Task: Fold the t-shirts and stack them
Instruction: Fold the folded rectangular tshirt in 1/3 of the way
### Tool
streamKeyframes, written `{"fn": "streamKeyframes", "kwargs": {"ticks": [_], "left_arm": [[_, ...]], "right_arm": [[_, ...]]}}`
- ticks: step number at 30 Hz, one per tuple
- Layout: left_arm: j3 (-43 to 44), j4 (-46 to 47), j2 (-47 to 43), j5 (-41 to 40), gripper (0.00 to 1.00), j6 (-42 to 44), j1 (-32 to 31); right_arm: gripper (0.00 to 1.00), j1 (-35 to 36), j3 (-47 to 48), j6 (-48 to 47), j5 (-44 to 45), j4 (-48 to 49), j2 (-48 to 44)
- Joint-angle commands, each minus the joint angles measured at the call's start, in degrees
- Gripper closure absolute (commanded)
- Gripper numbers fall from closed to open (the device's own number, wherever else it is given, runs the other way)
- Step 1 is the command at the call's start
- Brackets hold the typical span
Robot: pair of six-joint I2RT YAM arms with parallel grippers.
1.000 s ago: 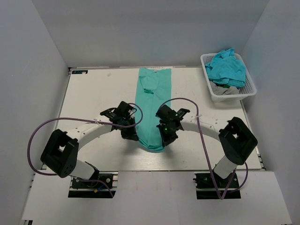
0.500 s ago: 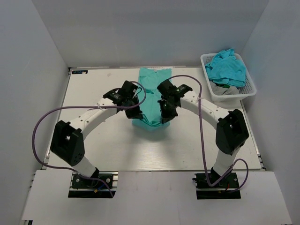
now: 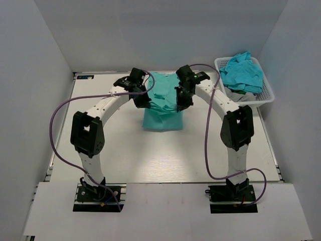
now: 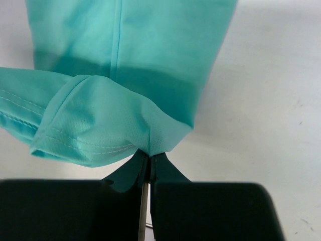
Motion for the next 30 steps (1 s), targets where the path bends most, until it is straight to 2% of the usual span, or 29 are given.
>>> {"fn": "streamKeyframes", "kwargs": {"ticks": [1,5,9,14,18,21,23,24,25,26,27,28,29,30], "left_arm": [[4.32,-0.12,0.90,1.31,1.00,1.50,1.80],[5.03,4.26,3.54,6.68,1.00,2.73,2.42],[6.35,5.76,6.18,6.69,1.00,2.73,2.95],[8.02,9.19,9.78,10.63,1.00,3.35,4.09],[9.43,10.60,12.59,11.34,1.00,3.35,4.09],[10.92,10.60,13.30,10.29,1.00,2.73,4.62],[13.11,11.12,15.40,8.28,1.00,1.51,5.23],[14.86,11.13,16.72,7.75,0.86,1.50,5.24],[20.97,8.43,20.65,7.74,0.69,0.89,6.19],[25.03,6.83,23.04,7.74,0.38,0.89,7.51],[29.68,4.90,25.41,7.74,0.26,0.89,8.22],[39.04,3.23,27.69,7.74,0.08,0.28,8.75],[42.62,1.21,29.46,7.74,0.00,0.27,9.36],[45.44,1.19,30.61,8.26,0.00,-0.51,10.41]], "right_arm": [[1.00,-2.48,4.68,-1.51,-1.36,-1.49,2.24],[0.97,-3.54,7.59,-3.09,-3.29,1.65,5.14],[0.94,-4.68,8.72,-4.15,-4.17,4.13,7.25],[0.94,-6.79,9.26,-3.27,-6.02,5.88,10.68],[0.92,-7.49,10.13,-3.18,-7.52,10.79,12.18],[0.86,-8.72,10.22,-2.13,-6.64,13.61,12.71],[0.72,-9.07,11.10,-0.12,-6.63,15.20,13.59],[0.65,-10.12,11.71,0.42,-6.98,15.99,14.72],[0.55,-10.39,14.33,1.20,-7.77,18.52,15.95],[0.32,-10.66,15.92,1.65,-9.34,19.33,17.53],[0.14,-11.96,17.85,2.09,-10.23,19.94,18.59],[0.10,-12.15,23.52,2.53,-11.46,21.34,20.25],[0.10,-12.68,24.36,3.23,-14.78,22.40,19.92],[0.10,-12.94,23.94,3.67,-15.68,24.85,19.65]]}}
